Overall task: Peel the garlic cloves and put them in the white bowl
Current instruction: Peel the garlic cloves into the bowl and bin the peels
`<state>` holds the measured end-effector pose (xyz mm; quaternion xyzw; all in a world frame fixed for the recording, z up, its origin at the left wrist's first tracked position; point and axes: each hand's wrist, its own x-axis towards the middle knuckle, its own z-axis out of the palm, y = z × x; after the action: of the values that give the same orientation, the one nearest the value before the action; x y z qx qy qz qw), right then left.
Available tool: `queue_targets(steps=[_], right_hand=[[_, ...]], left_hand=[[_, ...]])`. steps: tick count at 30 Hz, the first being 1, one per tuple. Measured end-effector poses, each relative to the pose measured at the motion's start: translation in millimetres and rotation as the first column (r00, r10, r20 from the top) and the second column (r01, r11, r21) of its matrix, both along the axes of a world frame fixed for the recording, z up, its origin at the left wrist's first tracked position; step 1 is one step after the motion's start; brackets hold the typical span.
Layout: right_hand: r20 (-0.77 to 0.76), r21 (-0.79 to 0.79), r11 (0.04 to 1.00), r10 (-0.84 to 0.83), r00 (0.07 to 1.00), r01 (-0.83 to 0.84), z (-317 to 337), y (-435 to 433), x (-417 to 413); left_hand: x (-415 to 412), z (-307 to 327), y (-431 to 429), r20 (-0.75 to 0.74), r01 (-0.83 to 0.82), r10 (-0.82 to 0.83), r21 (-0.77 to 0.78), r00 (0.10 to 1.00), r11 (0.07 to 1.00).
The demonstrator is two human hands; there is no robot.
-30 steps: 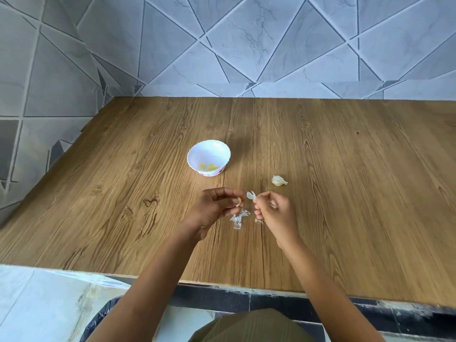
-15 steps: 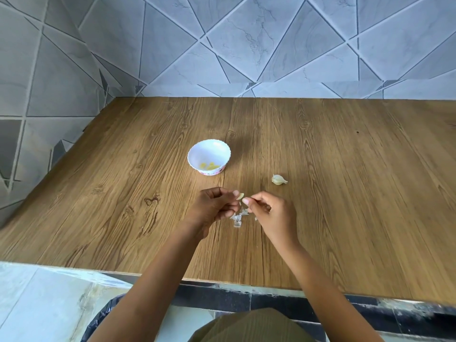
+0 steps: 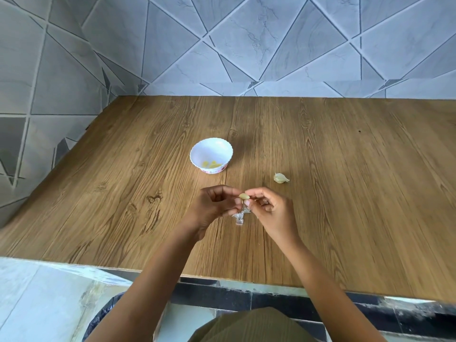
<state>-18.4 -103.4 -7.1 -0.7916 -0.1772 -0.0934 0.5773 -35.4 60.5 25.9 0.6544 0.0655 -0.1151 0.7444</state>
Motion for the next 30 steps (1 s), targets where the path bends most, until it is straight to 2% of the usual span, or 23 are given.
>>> queue_targets(steps=[4, 9, 11, 13, 15, 17, 21, 26, 28, 30], right_hand=[[0.146, -0.070, 0.996, -0.041, 0.988, 0.052, 3.6, 2.0, -3.1], [0.376, -0.242, 0.958, -0.055, 0.925, 0.155, 6.4, -2.6, -4.3], [0.465, -0.233, 0.952, -0.070, 0.883, 0.198, 5.3, -2.6, -5.8], [0.464, -0.177, 0.963, -0.101, 0.880, 0.204, 3.1, -1.9, -8.0], [0.328, -0.095, 0.984, -0.114, 0.938, 0.153, 2.2, -0.8, -9.1], [0.116, -0.002, 0.997, -0.077, 0.990, 0.078, 2.7, 1.0, -9.0], [-0.208, 0.191, 0.982, 0.042, 0.977, -0.001, 3.4, 2.8, -8.6], [-0.476, 0.325, 0.944, 0.112, 0.872, 0.057, 6.7, 3.2, -8.7], [-0.597, 0.354, 0.931, 0.150, 0.788, 0.091, 10.3, 4.8, -6.5], [-0.704, 0.408, 0.906, 0.234, 0.671, 0.112, 12.4, 3.1, -4.1]], left_hand=[[0.0, 0.7, -2.4, 0.009, -0.032, 0.032, 0.016, 0.999, 0.999], [-0.2, 0.1, -2.6, 0.002, -0.051, 0.051, 0.013, 0.999, 0.999], [-0.4, -1.0, -3.5, -0.009, -0.060, 0.060, -0.005, 0.998, 0.998], [-0.8, -1.5, -4.5, -0.024, -0.064, 0.063, -0.041, 0.998, 0.997], [-1.3, -1.8, -5.3, -0.022, -0.058, 0.057, -0.061, 0.998, 0.996], [-2.2, -1.7, -5.4, 0.000, -0.050, 0.050, -0.050, 0.999, 0.997], [-2.2, -0.2, -3.8, 0.125, -0.013, 0.005, 0.059, 0.992, 0.998], [-1.2, -1.8, -6.9, 0.357, -0.100, -0.040, 0.365, 0.933, 0.926], [-1.3, -4.4, -7.8, 0.427, -0.144, -0.077, 0.463, 0.901, 0.875], [-1.5, -6.6, -7.9, 0.445, -0.145, -0.103, 0.488, 0.890, 0.861]])
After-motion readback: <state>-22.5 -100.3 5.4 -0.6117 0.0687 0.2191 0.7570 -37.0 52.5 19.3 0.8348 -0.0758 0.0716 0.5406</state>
